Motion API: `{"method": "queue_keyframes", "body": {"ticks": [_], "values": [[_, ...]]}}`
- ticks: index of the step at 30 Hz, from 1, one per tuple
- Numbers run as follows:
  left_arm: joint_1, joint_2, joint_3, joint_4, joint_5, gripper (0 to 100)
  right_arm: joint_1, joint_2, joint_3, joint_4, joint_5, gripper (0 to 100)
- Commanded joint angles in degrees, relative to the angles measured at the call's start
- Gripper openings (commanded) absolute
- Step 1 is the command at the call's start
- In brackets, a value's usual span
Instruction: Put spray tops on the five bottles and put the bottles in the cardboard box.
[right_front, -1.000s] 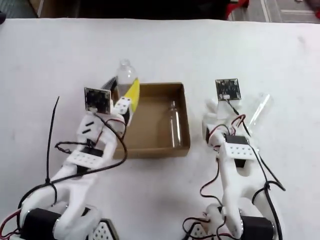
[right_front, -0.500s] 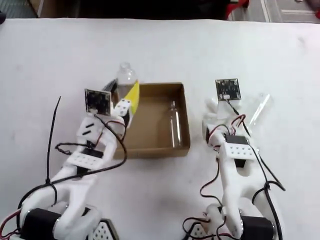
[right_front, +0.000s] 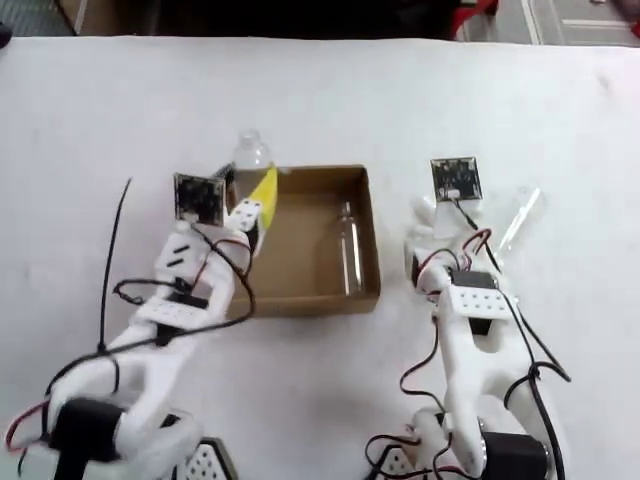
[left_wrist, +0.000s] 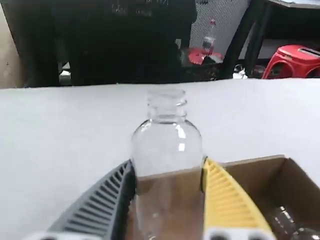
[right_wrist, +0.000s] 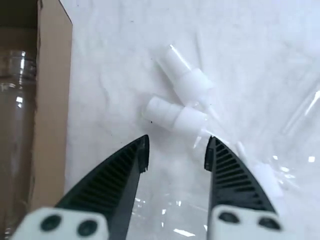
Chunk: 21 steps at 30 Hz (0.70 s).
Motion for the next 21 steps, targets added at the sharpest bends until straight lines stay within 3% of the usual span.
{"method": "queue_keyframes", "body": {"ticks": [1, 4, 6, 21], "values": [[-1.8, 6.5, -3.9, -9.1, 0.9, 2, -0.4, -1.0, -0.3, -0.5, 0.1, 16.3], [-1.9, 10.2, 0.4, -24.0, 0.4, 2, -0.4, -1.0, -0.3, -0.5, 0.1, 16.3], [-1.4, 12.6, 1.5, -28.9, 0.4, 2, -0.4, -1.0, -0.3, -0.5, 0.1, 16.3], [-1.8, 18.7, -2.5, -29.6, -2.0, 2, -0.5, -0.9, -0.3, -0.9, 0.1, 16.3]]}}
